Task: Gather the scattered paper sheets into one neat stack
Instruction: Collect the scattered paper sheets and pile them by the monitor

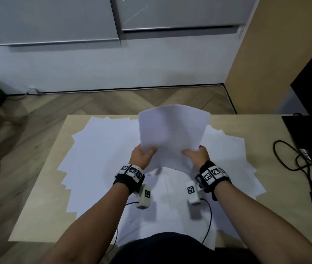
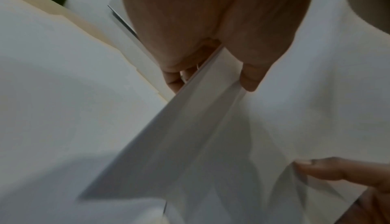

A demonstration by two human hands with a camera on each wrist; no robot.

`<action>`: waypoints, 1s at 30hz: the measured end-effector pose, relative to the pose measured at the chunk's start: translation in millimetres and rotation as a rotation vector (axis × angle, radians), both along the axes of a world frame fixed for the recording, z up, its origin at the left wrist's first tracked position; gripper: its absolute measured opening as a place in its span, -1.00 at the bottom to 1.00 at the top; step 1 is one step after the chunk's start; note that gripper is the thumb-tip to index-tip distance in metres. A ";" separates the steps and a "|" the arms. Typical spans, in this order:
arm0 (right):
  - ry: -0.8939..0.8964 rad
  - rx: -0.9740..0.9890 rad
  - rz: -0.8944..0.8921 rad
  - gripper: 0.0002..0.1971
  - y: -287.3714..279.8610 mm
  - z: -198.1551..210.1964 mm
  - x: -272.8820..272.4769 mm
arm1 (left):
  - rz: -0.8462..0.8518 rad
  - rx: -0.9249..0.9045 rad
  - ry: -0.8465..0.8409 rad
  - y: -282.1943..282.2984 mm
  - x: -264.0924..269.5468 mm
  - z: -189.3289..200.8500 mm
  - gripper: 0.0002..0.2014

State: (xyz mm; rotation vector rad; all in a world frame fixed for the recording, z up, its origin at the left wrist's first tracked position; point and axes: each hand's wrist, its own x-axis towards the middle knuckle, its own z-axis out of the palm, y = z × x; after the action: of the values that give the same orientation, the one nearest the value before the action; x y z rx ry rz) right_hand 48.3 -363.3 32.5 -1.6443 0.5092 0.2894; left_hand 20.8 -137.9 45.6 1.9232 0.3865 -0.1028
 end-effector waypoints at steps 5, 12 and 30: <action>-0.063 -0.037 0.149 -0.84 20.8 25.6 10.3 | 0.135 0.031 -0.048 13.1 -8.3 15.4 -0.55; -0.047 0.158 0.238 -0.78 60.8 9.8 -9.2 | 0.185 0.008 -0.048 51.1 -30.9 7.1 -0.63; 0.310 -0.369 0.066 -0.38 88.6 -60.2 -55.2 | 0.365 -0.034 0.310 166.7 -66.0 -61.1 -0.60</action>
State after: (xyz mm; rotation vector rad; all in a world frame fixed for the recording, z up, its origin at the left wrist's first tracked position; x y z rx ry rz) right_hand -6.8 -274.7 -27.7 -1.9892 0.7782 0.5287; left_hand -45.2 28.8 -15.4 1.7747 0.9297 -0.1657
